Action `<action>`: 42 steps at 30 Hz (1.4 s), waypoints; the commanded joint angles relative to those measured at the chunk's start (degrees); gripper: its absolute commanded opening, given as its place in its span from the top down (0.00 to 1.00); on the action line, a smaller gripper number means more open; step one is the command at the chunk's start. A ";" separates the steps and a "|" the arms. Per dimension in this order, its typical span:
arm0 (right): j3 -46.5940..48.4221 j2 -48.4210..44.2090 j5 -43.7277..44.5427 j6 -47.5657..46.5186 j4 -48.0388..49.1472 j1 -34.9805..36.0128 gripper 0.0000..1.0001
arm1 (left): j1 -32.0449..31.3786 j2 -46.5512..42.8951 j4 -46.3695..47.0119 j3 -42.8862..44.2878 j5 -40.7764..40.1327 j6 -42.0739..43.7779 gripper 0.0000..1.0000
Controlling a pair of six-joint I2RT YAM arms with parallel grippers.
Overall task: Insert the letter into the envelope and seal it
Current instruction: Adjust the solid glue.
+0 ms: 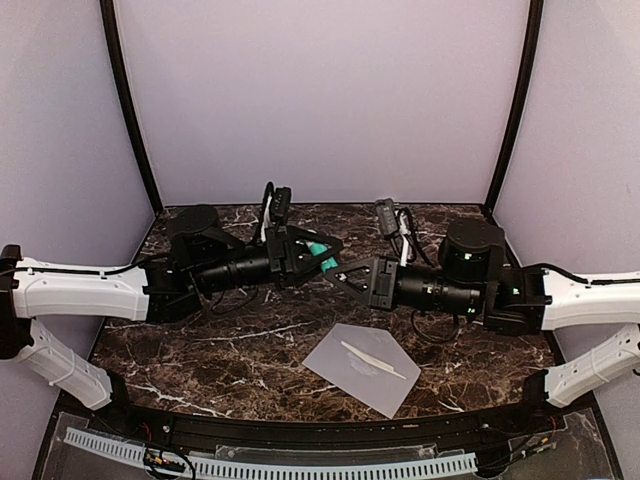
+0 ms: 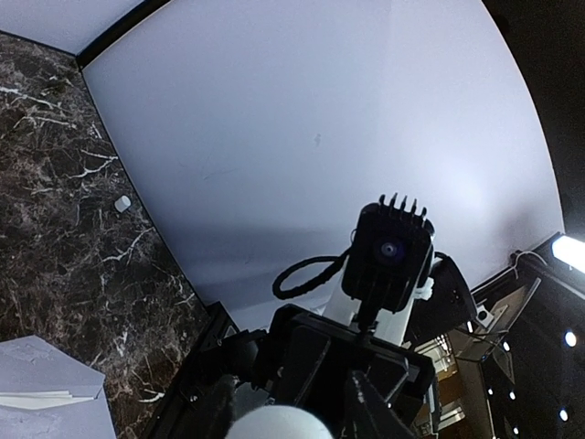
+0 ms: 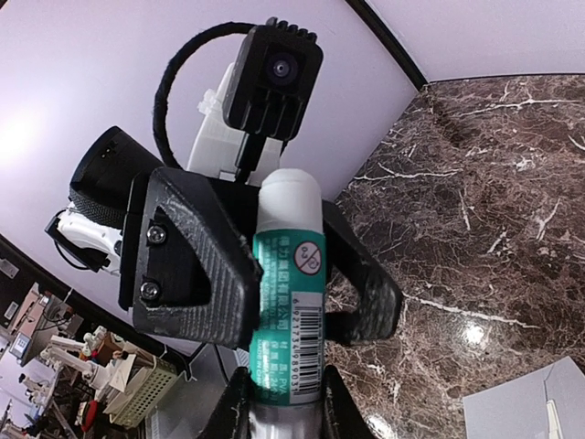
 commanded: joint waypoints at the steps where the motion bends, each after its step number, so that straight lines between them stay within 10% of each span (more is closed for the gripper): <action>1: 2.64 1.22 -0.85 -0.28 2.89 -0.44 0.93 | -0.70 0.87 2.10 1.81 2.84 0.60 0.54; 29: 1.63 4.22 2.64 4.29 4.83 -0.13 0.94 | -2.16 1.78 3.02 2.36 -0.52 0.43 0.88; 42: -0.19 1.77 2.22 3.49 3.66 -0.11 0.69 | -2.16 -0.57 0.38 0.43 -3.10 0.77 1.00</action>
